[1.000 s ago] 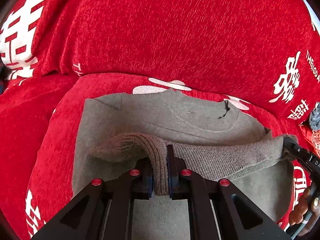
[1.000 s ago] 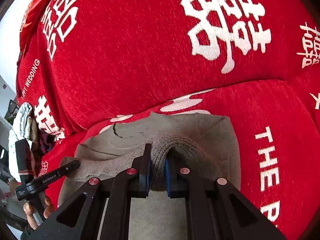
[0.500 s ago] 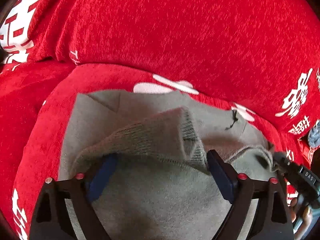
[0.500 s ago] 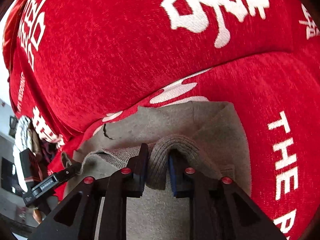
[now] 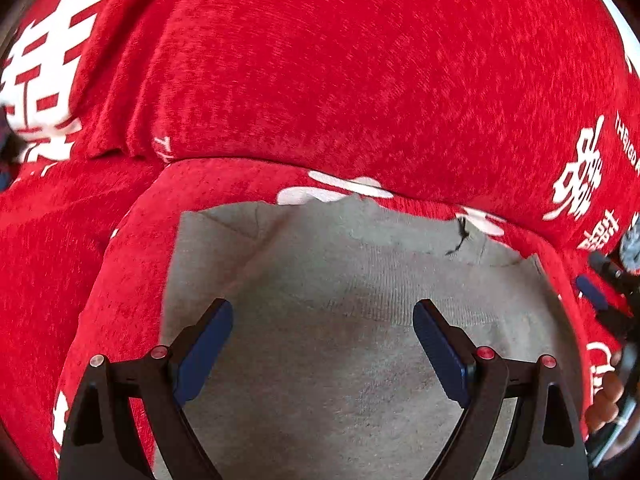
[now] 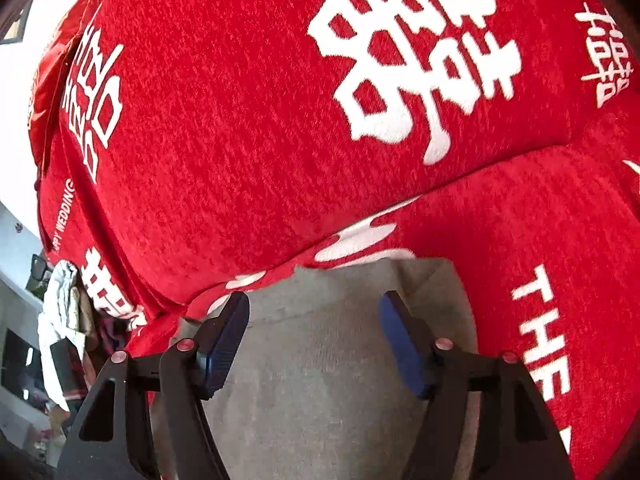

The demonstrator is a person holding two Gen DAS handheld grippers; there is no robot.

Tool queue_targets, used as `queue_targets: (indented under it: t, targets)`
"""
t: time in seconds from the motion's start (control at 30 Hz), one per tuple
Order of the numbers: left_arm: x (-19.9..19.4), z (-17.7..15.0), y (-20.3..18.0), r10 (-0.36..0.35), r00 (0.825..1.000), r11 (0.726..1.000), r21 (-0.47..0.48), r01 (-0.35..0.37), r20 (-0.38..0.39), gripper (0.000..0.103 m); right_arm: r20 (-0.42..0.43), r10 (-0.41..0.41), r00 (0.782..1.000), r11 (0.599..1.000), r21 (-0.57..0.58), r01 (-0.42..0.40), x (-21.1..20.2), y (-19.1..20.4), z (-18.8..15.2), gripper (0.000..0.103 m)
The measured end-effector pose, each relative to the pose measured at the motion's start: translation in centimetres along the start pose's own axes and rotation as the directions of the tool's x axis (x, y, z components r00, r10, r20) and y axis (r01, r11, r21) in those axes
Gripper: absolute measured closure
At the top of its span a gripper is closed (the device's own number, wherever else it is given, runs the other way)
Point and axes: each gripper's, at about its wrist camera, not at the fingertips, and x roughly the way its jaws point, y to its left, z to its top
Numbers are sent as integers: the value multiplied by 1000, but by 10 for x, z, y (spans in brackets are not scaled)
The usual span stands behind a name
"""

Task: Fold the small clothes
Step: 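Open both tools and withdraw them from the folded hem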

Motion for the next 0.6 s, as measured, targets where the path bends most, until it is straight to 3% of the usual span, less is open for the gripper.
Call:
queue_targets:
  t: [0.13, 0.27, 0.33, 0.4, 0.5, 0.6]
  targets:
    - [13, 3, -18, -5, 1000, 999, 50, 7, -24, 11, -77, -37, 996, 992, -120, 28, 15, 12, -5, 31]
    - [37, 9, -28, 87, 995, 990, 113, -81, -47, 11, -174, -108, 979, 976, -207, 71, 46, 16, -13, 31]
    - [48, 12, -19, 106, 992, 990, 96, -99, -71, 11, -177, -178, 968, 963, -232, 135, 58, 8, -14, 32]
    - [53, 14, -7, 73, 995, 996, 61, -69, -75, 11, -162, -227, 960, 955, -228, 187, 63, -5, -14, 33]
    - [53, 13, -4, 56, 997, 997, 51, -53, -47, 11, -135, -254, 958, 956, -188, 227, 62, -21, -15, 32]
    - [55, 13, -10, 93, 995, 993, 79, -89, -45, 11, -123, -241, 963, 960, -178, 217, 60, -24, -15, 32]
